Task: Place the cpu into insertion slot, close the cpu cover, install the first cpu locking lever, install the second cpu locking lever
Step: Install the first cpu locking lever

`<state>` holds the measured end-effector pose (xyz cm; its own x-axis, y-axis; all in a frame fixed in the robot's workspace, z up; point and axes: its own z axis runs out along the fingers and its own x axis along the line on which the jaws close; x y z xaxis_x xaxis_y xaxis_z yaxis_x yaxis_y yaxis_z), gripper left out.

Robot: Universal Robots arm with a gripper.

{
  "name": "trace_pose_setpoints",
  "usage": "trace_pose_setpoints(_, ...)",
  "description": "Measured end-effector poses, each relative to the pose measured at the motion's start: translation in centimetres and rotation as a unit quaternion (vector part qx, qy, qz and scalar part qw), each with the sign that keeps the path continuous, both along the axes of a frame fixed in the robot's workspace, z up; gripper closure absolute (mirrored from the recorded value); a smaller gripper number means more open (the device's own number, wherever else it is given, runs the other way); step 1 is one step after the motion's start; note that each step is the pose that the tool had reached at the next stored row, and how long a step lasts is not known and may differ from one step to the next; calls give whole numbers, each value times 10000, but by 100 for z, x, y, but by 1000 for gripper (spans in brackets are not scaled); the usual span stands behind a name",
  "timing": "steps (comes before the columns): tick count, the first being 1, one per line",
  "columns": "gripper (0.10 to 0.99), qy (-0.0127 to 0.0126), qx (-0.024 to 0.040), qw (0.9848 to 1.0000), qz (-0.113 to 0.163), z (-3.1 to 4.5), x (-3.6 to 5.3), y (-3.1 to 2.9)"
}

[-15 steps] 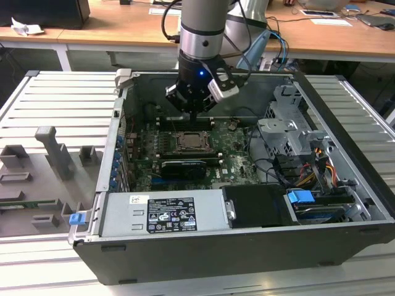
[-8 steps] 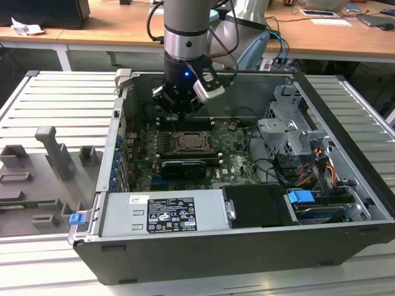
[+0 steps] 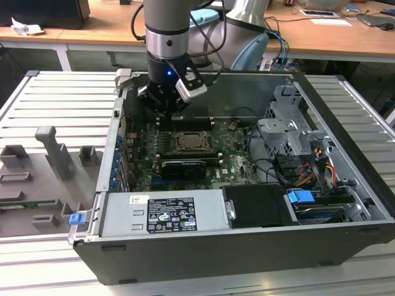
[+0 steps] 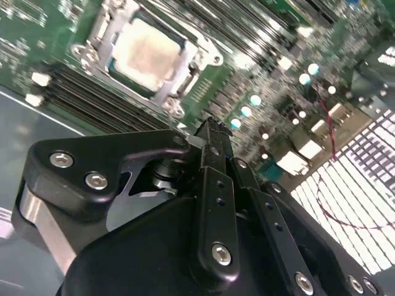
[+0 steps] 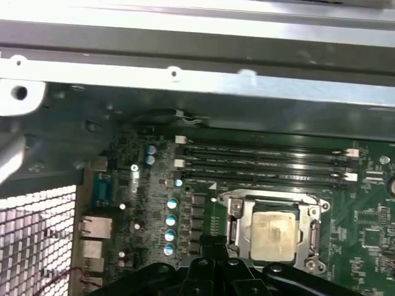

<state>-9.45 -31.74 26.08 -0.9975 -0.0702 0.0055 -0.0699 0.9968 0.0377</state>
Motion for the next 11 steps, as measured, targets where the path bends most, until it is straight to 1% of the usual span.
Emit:
trace_pose_setpoints(2, 980, -2, 0, 10000, -1, -5, -53, 33)
trace_pose_setpoints(5, 980, -2, 4, 10000, -1, -11, -63, 89)
trace_pose_setpoints(6, 980, -4, 7, 10000, -1, -14, -66, 121)
trace_pose_setpoints(7, 980, -8, 9, 10000, 0, -18, -68, 152)
trace_pose_setpoints(9, 980, -17, 10, 10000, 0, -22, -69, 195)
trace_pose_setpoints(10, 980, -23, 10, 10000, 0, -22, -69, 232)
trace_pose_setpoints(11, 980, -28, 10, 10000, -1, -23, -69, 248)
